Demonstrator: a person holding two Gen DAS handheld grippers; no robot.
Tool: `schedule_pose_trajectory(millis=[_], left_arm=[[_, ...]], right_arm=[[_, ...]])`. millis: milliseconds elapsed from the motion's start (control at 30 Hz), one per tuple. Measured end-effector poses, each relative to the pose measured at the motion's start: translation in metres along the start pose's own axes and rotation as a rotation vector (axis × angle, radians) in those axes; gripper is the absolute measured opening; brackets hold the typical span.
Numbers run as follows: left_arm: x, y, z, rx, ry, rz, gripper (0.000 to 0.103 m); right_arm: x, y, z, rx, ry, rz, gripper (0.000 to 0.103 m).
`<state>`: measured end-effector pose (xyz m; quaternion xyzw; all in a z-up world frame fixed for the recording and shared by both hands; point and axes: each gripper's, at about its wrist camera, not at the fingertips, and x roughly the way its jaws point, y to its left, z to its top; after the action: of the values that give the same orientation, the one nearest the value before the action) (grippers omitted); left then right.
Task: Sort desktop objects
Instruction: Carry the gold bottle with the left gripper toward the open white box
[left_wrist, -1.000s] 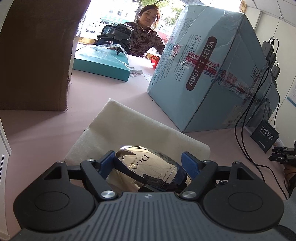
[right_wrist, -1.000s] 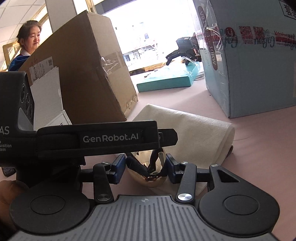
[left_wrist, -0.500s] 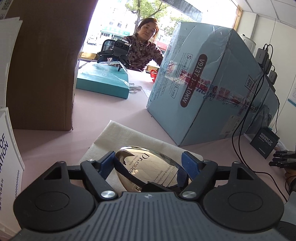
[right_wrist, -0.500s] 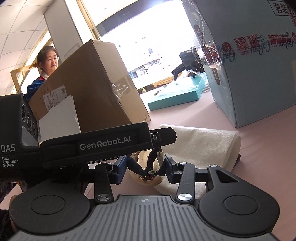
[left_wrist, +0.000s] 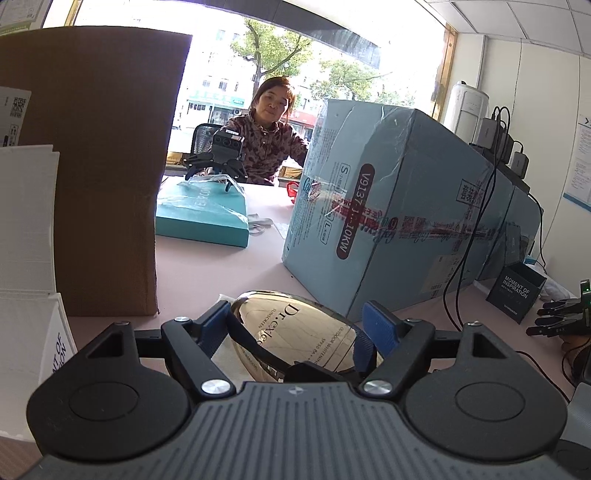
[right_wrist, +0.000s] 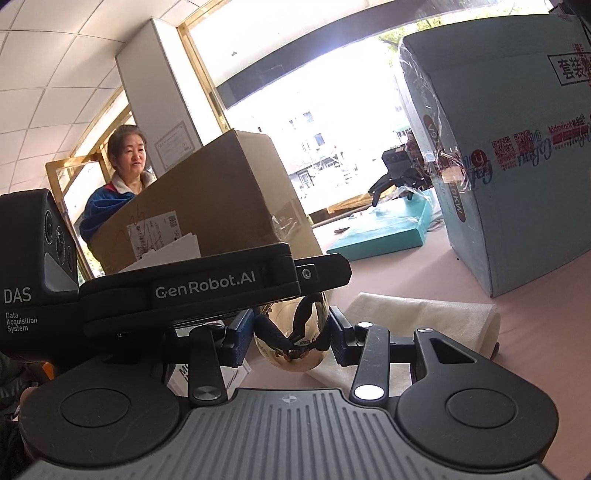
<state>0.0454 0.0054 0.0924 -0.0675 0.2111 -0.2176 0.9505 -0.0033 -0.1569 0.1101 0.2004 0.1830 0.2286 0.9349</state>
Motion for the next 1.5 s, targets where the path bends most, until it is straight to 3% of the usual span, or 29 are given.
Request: schedule_pose_trajectory(millis=[433, 1000, 1133, 1500], left_arm=[[-0.065, 0.021, 0.011, 0.066, -0.092, 0.026, 0.076], [-0.115, 0.11, 0.028, -0.051, -0.131, 0.137, 0.076], [-0.127, 0.13, 0.03, -0.034, -0.139, 0.157, 0.076], [-0.139, 0.205, 0.039, -0.235, -0.109, 0.187, 0.076]], right_arm=[[0.003, 0.055, 0.005, -0.076, -0.031, 0.07, 0.04], [0.068, 0.151, -0.002, -0.143, 0.005, 0.1, 0.04], [0.084, 0.168, -0.001, -0.166, 0.03, 0.116, 0.04], [0.135, 0.21, -0.01, -0.183, 0.076, 0.142, 0.039]])
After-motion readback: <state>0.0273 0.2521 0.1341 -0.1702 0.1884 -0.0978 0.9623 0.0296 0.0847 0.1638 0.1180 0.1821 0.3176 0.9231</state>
